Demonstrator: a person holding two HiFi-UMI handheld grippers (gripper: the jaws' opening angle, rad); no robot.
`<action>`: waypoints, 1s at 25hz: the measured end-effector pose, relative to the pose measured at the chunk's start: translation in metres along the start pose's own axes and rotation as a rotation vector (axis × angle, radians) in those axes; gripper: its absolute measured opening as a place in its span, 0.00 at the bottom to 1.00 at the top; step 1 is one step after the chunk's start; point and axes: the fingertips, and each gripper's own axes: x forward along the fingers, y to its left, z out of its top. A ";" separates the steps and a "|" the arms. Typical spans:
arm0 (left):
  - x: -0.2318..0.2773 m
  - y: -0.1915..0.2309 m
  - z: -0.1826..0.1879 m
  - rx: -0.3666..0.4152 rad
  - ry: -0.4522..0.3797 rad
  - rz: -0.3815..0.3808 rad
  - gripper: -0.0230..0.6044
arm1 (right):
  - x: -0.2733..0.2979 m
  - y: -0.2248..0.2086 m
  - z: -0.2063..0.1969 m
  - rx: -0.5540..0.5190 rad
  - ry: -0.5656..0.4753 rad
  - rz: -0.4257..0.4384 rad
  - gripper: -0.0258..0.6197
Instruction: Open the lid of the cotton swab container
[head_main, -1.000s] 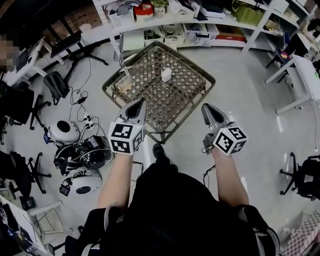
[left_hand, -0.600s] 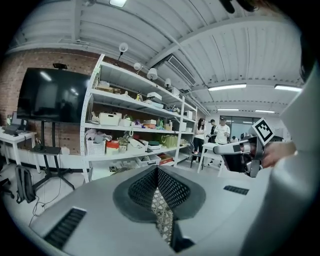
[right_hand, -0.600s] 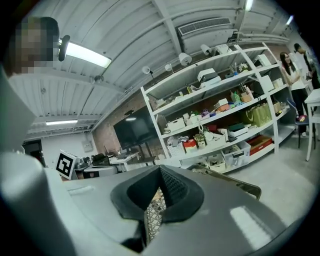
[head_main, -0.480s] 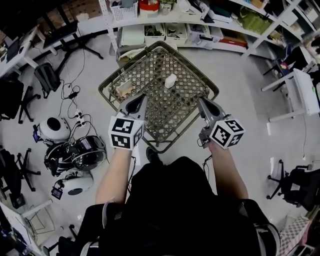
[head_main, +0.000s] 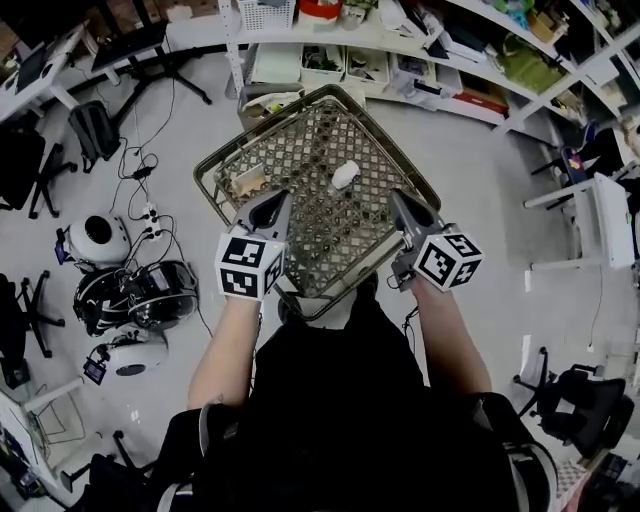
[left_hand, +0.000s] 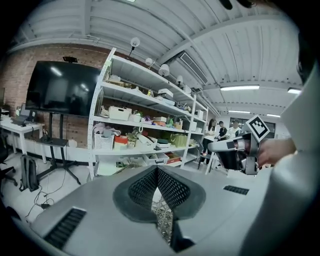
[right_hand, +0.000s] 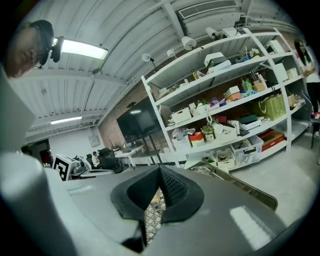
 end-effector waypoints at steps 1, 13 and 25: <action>0.005 0.000 -0.002 -0.003 0.006 0.007 0.03 | 0.005 -0.006 0.001 0.002 0.007 0.011 0.06; 0.084 -0.006 -0.011 0.004 0.052 0.285 0.04 | 0.077 -0.096 -0.016 -0.034 0.186 0.300 0.06; 0.126 -0.022 -0.053 -0.085 0.199 0.425 0.04 | 0.105 -0.141 -0.053 -0.074 0.361 0.425 0.06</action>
